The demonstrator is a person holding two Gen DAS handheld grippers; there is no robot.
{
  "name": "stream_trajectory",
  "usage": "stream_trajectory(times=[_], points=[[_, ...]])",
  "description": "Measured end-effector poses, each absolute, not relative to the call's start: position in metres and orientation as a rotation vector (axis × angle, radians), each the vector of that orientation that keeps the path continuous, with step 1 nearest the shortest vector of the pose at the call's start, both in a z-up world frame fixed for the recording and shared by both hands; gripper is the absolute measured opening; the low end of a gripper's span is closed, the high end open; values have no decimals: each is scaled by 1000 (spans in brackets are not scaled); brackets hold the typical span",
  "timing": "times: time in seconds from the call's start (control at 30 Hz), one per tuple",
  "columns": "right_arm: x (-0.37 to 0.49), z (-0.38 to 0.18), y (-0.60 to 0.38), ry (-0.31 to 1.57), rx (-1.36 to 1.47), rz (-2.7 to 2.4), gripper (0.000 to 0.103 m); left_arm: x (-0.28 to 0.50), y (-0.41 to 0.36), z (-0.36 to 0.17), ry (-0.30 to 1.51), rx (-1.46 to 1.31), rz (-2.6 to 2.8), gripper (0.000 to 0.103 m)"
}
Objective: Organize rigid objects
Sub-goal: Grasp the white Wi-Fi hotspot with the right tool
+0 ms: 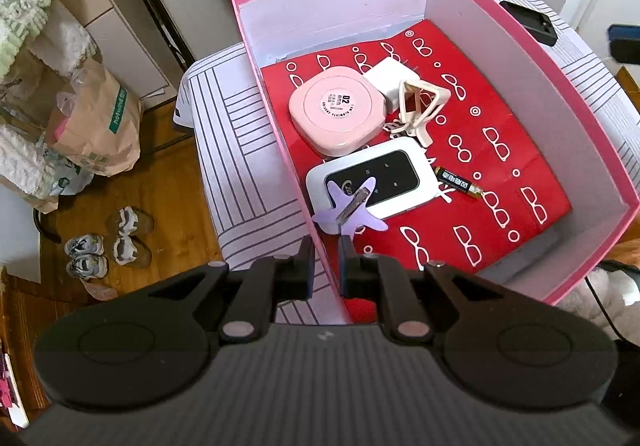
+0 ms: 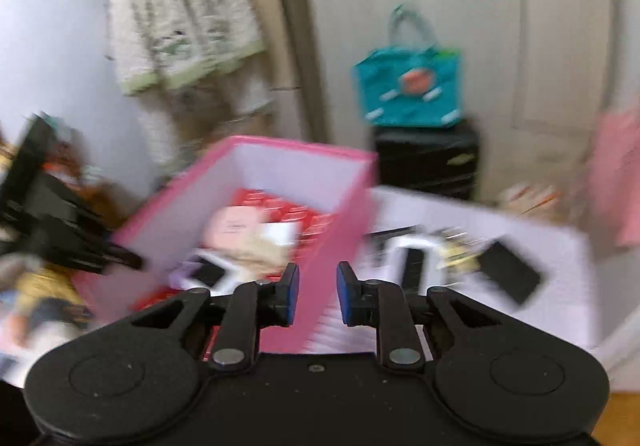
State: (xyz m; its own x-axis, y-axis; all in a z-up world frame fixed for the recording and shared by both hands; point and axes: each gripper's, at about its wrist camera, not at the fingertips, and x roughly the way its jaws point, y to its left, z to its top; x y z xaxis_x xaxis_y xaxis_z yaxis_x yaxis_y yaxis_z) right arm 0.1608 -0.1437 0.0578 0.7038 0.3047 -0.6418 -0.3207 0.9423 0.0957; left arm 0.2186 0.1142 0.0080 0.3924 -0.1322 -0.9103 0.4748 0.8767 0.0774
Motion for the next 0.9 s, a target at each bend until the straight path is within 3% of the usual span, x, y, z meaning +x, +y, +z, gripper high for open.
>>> stream_trajectory(times=[0.3, 0.47, 0.73, 0.9], points=[[147, 34, -182, 700, -5, 313, 28, 217, 127, 4, 1045, 262, -419, 13], [162, -5, -180, 782, -12, 278, 42, 213, 124, 3, 1022, 286, -408, 12], [205, -34, -167, 846, -67, 280, 45, 221, 115, 1, 1099, 362, -422, 13], [234, -34, -169, 807, -23, 249, 66, 223, 115, 4, 1115, 360, -429, 13]])
